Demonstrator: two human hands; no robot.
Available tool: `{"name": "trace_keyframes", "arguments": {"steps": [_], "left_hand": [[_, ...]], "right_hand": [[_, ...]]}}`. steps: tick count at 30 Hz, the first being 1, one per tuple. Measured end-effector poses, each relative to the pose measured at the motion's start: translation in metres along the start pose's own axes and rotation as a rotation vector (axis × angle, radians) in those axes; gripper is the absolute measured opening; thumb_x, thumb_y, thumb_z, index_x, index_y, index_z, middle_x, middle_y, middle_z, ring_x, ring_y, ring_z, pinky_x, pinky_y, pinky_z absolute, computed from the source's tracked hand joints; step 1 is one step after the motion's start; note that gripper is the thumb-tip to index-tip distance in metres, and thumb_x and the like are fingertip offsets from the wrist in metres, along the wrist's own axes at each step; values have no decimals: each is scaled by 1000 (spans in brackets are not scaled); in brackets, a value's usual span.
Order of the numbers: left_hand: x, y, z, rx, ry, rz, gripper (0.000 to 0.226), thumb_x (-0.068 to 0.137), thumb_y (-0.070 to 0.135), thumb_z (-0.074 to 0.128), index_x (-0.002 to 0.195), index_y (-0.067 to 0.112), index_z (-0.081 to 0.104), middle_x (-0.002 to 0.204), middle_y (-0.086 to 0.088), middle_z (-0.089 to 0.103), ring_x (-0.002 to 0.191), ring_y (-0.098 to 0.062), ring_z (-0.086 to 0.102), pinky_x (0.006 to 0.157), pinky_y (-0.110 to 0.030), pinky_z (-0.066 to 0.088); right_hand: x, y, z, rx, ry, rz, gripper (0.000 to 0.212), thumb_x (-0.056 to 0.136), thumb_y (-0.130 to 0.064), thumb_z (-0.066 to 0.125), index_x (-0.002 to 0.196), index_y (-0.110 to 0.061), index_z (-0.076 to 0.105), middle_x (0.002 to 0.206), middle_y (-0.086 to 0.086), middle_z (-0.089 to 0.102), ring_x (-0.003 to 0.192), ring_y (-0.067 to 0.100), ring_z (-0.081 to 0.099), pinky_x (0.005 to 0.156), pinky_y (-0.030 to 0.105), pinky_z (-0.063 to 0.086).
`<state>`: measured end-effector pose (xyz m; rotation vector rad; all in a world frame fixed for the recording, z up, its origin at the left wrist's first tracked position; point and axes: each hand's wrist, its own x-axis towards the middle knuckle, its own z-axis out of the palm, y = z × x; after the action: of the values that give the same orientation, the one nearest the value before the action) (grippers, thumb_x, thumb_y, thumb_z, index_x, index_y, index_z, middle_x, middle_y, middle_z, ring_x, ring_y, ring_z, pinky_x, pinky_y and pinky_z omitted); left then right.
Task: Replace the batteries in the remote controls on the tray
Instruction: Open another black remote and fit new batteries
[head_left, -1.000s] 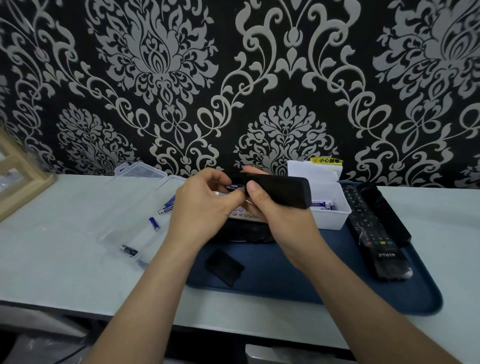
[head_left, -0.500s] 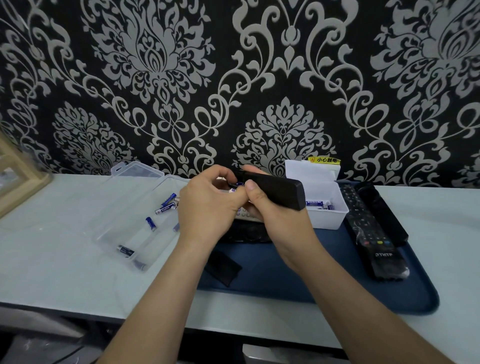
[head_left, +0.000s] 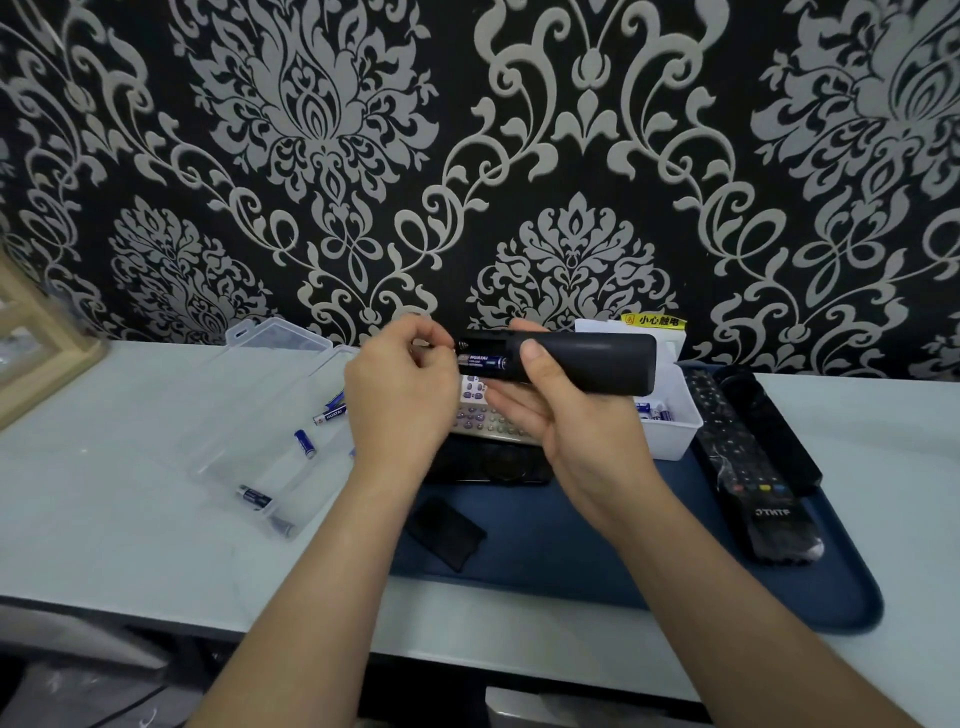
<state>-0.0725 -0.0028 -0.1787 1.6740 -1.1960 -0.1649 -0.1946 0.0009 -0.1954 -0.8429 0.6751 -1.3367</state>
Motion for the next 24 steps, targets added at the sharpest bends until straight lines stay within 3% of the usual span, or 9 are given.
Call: {"name": "trace_keyframes", "arguments": {"steps": [4, 6, 9, 11, 13, 16, 19, 21, 24], "left_hand": [[-6, 5, -4, -226, -154, -9, 17, 78, 11, 63, 84, 26, 68, 68, 12, 63, 62, 0, 54, 60, -17, 42], [-8, 9, -7, -461, -287, -95, 27, 81, 4, 63, 97, 25, 66, 63, 11, 57, 52, 0, 45, 51, -15, 38], [-9, 12, -9, -710, -452, -235, 31, 87, 1, 61, 115, 15, 62, 51, 13, 51, 38, 1, 41, 38, -9, 30], [-10, 14, -9, -726, -460, -193, 31, 88, 1, 62, 117, 11, 62, 49, 14, 52, 38, 3, 44, 40, -6, 32], [-9, 12, -10, -765, -409, -155, 32, 86, -1, 64, 115, 11, 65, 56, 13, 51, 42, 3, 44, 42, -7, 33], [7, 3, -21, -906, -302, -232, 33, 86, -5, 57, 106, 18, 69, 69, 2, 49, 43, -1, 35, 36, -13, 28], [15, -6, -29, -916, -321, -241, 40, 86, -5, 46, 98, 23, 72, 73, 0, 54, 45, -6, 26, 37, -16, 19], [10, -3, -26, -824, -408, -158, 38, 82, -2, 48, 98, 22, 72, 75, -2, 56, 50, -9, 33, 42, -19, 20], [-1, 5, -20, -706, -533, -26, 35, 81, -1, 53, 105, 17, 70, 67, 8, 58, 54, -5, 46, 48, -13, 32]], "right_hand": [[5, -13, -7, 108, 29, 42, 27, 97, -18, 56, 120, -4, 62, 114, 18, 71, 95, 33, 73, 78, 34, 61], [6, -18, -10, 124, 33, 71, 28, 94, -22, 59, 117, -6, 64, 111, 17, 73, 91, 30, 74, 69, 28, 59], [7, -18, -14, 100, -3, 65, 28, 88, -17, 65, 114, -6, 65, 109, 13, 73, 85, 21, 73, 67, 25, 57], [7, -16, -15, 59, -28, 52, 28, 84, -11, 68, 112, -8, 65, 103, 8, 73, 83, 16, 70, 66, 24, 56], [7, -19, -18, -2, -82, 56, 41, 76, -13, 73, 116, -7, 64, 100, 5, 73, 87, 14, 69, 67, 24, 55], [11, -36, -33, -20, -228, 105, 58, 74, -22, 78, 126, -5, 61, 113, 8, 69, 100, 21, 67, 76, 29, 56], [9, -51, -40, -239, -407, 179, 49, 76, -38, 76, 118, -13, 68, 112, 11, 71, 95, 26, 69, 76, 32, 58], [5, -44, -31, -398, -445, 233, 33, 85, -34, 69, 112, -15, 68, 97, 9, 74, 81, 22, 71, 70, 30, 59], [0, -26, -13, -423, -440, 289, 16, 94, -22, 57, 102, -11, 65, 82, 12, 70, 69, 23, 71, 68, 32, 59]]}}
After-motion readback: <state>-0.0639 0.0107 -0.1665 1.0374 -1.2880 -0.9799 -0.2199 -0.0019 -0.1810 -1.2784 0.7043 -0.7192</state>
